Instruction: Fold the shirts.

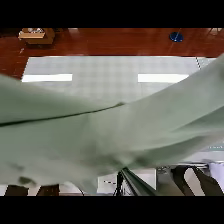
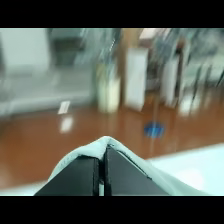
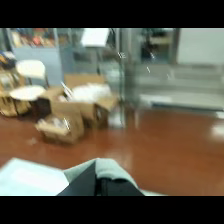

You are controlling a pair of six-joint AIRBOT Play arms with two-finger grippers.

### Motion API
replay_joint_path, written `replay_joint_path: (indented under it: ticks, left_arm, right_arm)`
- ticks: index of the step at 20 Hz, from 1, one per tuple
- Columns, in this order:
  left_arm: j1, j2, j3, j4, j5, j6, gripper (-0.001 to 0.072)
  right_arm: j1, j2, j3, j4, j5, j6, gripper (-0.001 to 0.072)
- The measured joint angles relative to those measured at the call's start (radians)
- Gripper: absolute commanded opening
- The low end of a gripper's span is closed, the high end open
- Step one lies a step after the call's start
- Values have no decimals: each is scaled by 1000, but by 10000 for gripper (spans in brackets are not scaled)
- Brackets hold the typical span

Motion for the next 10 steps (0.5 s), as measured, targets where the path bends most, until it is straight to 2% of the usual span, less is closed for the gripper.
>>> replay_joint_path:
  ticks: [4, 10]
  left_arm:
    - [0, -42, 9, 53, -219, -33, 17]
    - [-1, -196, -158, 74, -333, 16, 18]
  right_arm:
    - [6, -2, -5, -162, 238, 32, 28]
    - [14, -85, -201, -275, 343, 37, 28]
